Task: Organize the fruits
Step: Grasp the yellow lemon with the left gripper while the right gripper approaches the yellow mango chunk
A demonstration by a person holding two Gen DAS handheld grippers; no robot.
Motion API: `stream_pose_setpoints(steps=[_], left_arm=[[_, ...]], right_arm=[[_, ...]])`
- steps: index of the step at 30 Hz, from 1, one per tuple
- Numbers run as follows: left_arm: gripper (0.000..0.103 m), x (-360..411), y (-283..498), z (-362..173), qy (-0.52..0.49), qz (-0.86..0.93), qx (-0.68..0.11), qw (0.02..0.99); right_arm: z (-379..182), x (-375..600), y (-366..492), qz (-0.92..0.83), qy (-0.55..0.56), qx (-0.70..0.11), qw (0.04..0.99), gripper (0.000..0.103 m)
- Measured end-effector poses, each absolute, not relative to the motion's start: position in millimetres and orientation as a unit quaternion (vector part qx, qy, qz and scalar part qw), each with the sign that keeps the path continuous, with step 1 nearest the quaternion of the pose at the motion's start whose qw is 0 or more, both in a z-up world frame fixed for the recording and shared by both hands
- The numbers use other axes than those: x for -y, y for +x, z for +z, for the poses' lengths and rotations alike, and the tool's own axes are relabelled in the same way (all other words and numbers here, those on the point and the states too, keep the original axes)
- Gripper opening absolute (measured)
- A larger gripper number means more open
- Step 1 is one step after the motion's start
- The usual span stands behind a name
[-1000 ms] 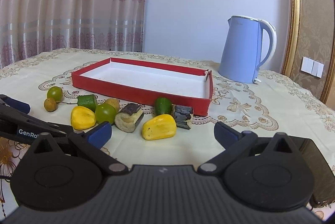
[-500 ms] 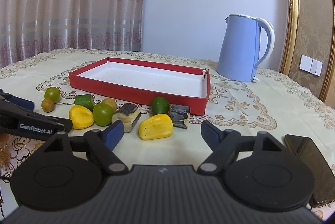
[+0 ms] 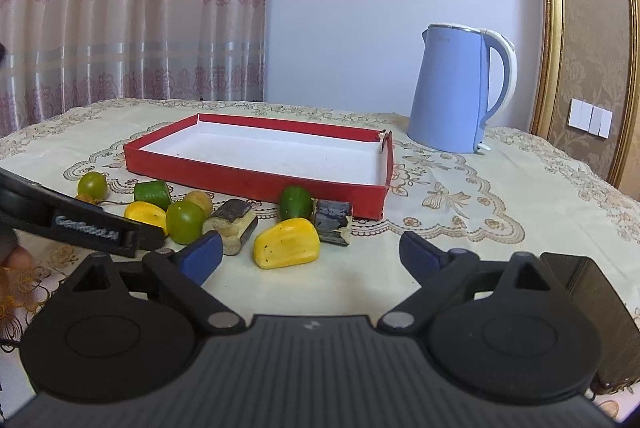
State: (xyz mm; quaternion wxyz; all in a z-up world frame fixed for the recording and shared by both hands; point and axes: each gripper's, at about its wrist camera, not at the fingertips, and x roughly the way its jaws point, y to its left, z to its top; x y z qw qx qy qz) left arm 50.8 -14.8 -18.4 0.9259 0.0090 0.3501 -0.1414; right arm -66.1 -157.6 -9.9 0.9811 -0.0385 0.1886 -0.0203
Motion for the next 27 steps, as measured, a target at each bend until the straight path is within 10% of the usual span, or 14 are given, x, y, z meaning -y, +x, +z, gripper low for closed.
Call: stream_pose_setpoints(steps=[3,7,27], left_arm=[[0.07,20,56,-21,0.023,-0.139,-0.347,0.927],[0.042,21,57,-20,0.027,-0.147,-0.344,0.927],[0.025,7,43,-11,0.018,-0.191,-0.309,0.931]], right_arm=[[-10,160,-66,-0.02,-0.034,-0.189,0.981,0.096],[-10,165,-64,-0.013,-0.021,-0.194,0.981,0.096],[-8,167,-45,0.031,-0.013,-0.222,0.974,0.096]])
